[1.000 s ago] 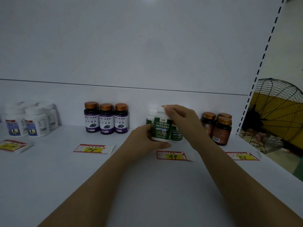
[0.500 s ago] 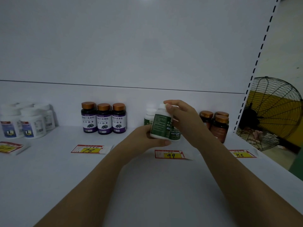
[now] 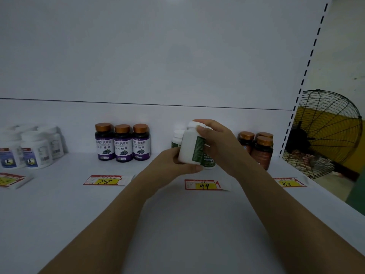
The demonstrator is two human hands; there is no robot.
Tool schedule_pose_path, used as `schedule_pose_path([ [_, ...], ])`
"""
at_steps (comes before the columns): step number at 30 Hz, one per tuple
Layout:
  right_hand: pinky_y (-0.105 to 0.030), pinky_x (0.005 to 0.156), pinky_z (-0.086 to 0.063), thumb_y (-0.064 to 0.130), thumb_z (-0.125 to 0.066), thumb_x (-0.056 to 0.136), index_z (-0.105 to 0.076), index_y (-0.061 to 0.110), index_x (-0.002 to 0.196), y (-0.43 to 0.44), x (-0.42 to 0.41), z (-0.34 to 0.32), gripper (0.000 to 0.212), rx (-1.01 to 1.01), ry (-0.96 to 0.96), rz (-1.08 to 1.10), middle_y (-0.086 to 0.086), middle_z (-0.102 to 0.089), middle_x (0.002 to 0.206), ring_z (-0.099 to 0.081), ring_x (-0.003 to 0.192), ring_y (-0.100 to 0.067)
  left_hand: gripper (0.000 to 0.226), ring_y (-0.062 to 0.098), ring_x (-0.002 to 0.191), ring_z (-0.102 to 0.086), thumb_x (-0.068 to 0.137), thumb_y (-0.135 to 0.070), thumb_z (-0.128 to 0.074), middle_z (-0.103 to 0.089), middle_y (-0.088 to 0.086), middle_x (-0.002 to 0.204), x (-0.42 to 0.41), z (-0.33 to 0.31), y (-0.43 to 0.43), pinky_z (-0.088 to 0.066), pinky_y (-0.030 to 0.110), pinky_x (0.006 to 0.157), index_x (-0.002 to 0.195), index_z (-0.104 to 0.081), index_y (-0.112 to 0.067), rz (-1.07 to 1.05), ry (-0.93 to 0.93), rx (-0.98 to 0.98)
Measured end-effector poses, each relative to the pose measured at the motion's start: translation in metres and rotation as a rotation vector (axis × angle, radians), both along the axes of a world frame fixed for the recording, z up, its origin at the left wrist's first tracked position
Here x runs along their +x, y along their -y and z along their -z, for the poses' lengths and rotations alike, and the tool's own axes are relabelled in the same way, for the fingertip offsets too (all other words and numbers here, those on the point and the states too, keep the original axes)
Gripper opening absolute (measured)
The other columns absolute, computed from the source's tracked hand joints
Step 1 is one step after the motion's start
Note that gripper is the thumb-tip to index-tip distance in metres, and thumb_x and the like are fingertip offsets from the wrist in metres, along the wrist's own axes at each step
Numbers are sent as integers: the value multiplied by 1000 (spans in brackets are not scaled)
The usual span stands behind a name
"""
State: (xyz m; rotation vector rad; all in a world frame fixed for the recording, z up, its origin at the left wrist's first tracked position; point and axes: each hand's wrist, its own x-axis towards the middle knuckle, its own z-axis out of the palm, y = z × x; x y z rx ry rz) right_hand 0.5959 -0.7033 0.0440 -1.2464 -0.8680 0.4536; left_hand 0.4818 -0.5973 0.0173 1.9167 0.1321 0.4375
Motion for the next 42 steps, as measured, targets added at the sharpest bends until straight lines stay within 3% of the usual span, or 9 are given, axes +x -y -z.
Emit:
schedule_pose_path([
  [5,-37,88,-55,33,-58,91,-57,20,115,-4,-6,2,27,-77,122,116,-4,-63,109,-63,101,-20,46,-4,77,-52,71,-25,-80,-52,-20,87,-1,0,0,-43,7,56,100,-44,-29,-140,73,99],
  [9,-39,88,-55,24,-59,92,-59,18,114,-3,-2,2,23,-49,77,131,-8,-64,111,-63,103,-25,50,-4,77,-52,72,-24,-80,-51,-20,87,-1,0,-1,-44,5,54,104,-42,-26,-143,63,65],
  [14,-41,92,-53,16,-51,96,-60,15,115,0,1,0,21,34,-46,4,-14,-61,119,-61,108,-29,31,1,86,-60,78,-23,-74,-63,-13,95,-1,-2,0,-49,12,71,99,-53,-32,-12,5,-66],
  [20,-36,88,-56,34,-59,90,-59,22,116,-3,-6,3,28,-81,121,89,-4,-66,111,-64,103,-19,40,-4,73,-56,72,-23,-80,-56,-19,82,-1,0,0,-41,-1,51,85,-44,-35,-135,86,68],
  [23,-41,91,-54,25,-58,93,-60,21,118,-1,-1,3,25,-58,55,87,-7,-65,113,-63,106,-24,37,-4,76,-58,74,-21,-77,-59,-19,84,0,-1,-1,-44,-1,54,87,-45,-34,-98,75,-3],
  [27,-43,95,-51,13,-50,96,-57,13,124,1,3,0,29,17,-78,-26,-13,-62,120,-62,110,-29,34,-4,83,-63,78,-23,-74,-65,-18,92,-1,-3,-1,-51,8,67,107,-57,-27,-4,34,-83],
  [33,-39,94,-52,31,-56,93,-59,23,122,-4,-1,4,30,-97,55,26,-6,-65,117,-63,108,-22,39,-3,80,-60,72,-22,-80,-61,-18,89,-1,-1,-1,-46,5,58,89,-47,-35,-114,67,16],
  [36,-38,89,-55,32,-57,93,-61,17,118,-3,1,5,30,-104,37,78,-9,-67,112,-65,103,-24,37,-5,76,-60,72,-23,-79,-61,-20,85,-2,-1,-1,-44,2,53,88,-47,-34,-105,65,6],
  [42,-43,92,-53,39,-60,89,-64,10,111,-3,5,7,36,-161,39,113,-10,-70,105,-68,97,-26,28,-5,81,-59,79,-27,-72,-60,-20,88,0,-1,-1,-45,9,66,97,-50,-32,-44,-6,23],
])
